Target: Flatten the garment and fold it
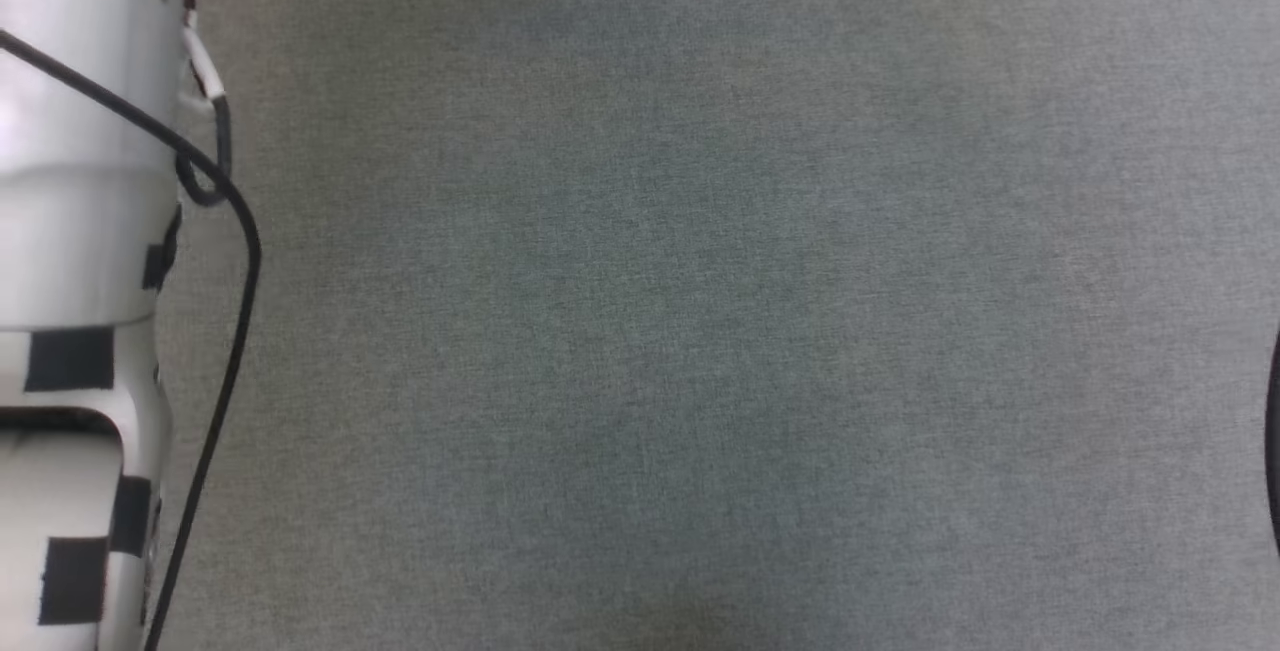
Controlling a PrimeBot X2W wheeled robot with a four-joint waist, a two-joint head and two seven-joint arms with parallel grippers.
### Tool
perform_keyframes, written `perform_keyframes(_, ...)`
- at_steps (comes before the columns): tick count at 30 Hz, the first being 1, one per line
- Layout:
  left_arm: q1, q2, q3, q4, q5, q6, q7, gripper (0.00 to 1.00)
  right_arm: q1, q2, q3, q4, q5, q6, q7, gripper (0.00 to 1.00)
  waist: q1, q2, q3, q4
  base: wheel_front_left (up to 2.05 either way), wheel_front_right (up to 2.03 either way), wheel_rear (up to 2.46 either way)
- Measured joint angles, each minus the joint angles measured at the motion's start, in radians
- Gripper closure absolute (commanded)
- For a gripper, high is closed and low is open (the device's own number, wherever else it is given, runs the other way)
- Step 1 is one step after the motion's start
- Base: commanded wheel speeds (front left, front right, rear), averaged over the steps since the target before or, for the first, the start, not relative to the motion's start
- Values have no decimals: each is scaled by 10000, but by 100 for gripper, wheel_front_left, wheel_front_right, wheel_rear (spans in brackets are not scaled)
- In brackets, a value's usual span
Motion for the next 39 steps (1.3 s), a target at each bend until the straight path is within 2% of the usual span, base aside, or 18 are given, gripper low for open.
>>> perform_keyframes(3, 601, 77, -408, 188, 79, -176, 19, 100, 650, -180, 512, 209, 284, 0, 75, 100, -1, 0, 24, 82, 0, 0, 0)
perform_keyframes(8, 2838, 445, -1246, 190, 67, -345, 368, 100, 2937, -644, 1294, 77, 1346, 2, 602, 100, -1, 0, -317, 192, 0, 0, 0)
perform_keyframes(13, 5331, 757, -2104, -683, -211, -424, 945, 100, 5660, -1335, 1501, -1026, 2353, 2, 1383, 100, -3, 0, -864, 316, 0, 0, 0)
perform_keyframes(16, 7002, 1020, -2523, -1503, -384, -408, 1358, 100, 7578, -1601, 1078, -2063, 2836, 2, 1950, 100, -4, 0, -1268, 410, 0, 0, 0)
perform_keyframes(21, 9406, 1413, -2832, -2869, -846, 253, 1776, 100, 10612, -1310, -240, -3605, 3112, 2, 2757, 100, -4, 0, -1911, 553, 0, 0, 0)
perform_keyframes(25, 10928, 1735, -3016, -4080, -920, 972, 1958, 100, 12748, -610, -1478, -4890, 2744, 2, 3354, 100, -4, 0, -2390, 679, 0, 0, 0)
perform_keyframes(30, 12633, 2245, -3196, -5561, -1101, 1866, 2276, 100, 14950, 224, -2439, -6495, 2220, 4, 4263, 100, -5, 0, -2896, 843, 0, 0, 0)
perform_keyframes(35, 13815, 2602, -3281, -6903, -1367, 2491, 2481, 100, 16410, 552, -3064, -8023, 1808, 4, 5193, 100, -5, 0, -3208, 1027, 0, 0, 0)
perform_keyframes(39, 13924, 2596, -3195, -7561, -1409, 2552, 2334, 100, 16445, 405, -3233, -8920, 1714, 4, 5319, 100, -5, 0, -3280, 1222, 0, 0, 0)
